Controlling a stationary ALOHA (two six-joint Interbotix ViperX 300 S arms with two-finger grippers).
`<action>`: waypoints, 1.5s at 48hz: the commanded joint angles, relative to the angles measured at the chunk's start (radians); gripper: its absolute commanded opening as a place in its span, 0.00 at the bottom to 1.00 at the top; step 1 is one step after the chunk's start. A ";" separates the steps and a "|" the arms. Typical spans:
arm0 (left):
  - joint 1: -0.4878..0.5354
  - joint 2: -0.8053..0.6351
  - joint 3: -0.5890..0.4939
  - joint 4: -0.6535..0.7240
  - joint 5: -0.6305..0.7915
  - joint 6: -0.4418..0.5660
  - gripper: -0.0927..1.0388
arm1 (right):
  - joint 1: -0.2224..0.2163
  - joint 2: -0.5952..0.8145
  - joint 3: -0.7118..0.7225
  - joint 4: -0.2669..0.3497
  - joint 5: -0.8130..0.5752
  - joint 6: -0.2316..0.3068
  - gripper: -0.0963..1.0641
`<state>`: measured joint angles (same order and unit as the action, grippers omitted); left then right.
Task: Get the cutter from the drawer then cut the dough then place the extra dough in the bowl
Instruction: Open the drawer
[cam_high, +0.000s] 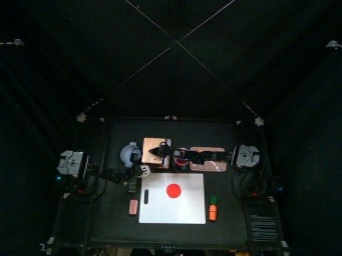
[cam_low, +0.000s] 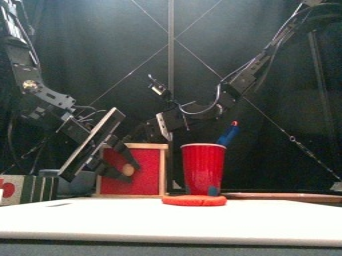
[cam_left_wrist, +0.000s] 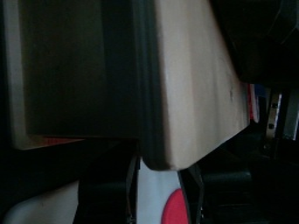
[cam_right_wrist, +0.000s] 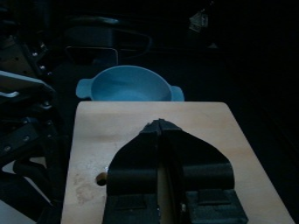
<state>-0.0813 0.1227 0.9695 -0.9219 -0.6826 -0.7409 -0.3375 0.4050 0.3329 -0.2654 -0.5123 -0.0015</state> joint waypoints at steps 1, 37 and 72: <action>-0.032 -0.017 -0.011 0.006 0.020 0.000 0.57 | -0.003 -0.006 0.000 0.003 0.014 -0.003 0.02; -0.201 -0.037 -0.009 -0.029 0.094 -0.008 0.56 | -0.008 -0.006 -0.008 0.005 0.018 -0.003 0.02; -0.173 -0.054 -0.005 0.005 0.066 0.048 0.87 | -0.006 -0.006 -0.026 0.005 0.040 -0.002 0.02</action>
<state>-0.2531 0.0997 0.9695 -0.9265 -0.6090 -0.6949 -0.3405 0.4096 0.3114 -0.2592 -0.4801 0.0000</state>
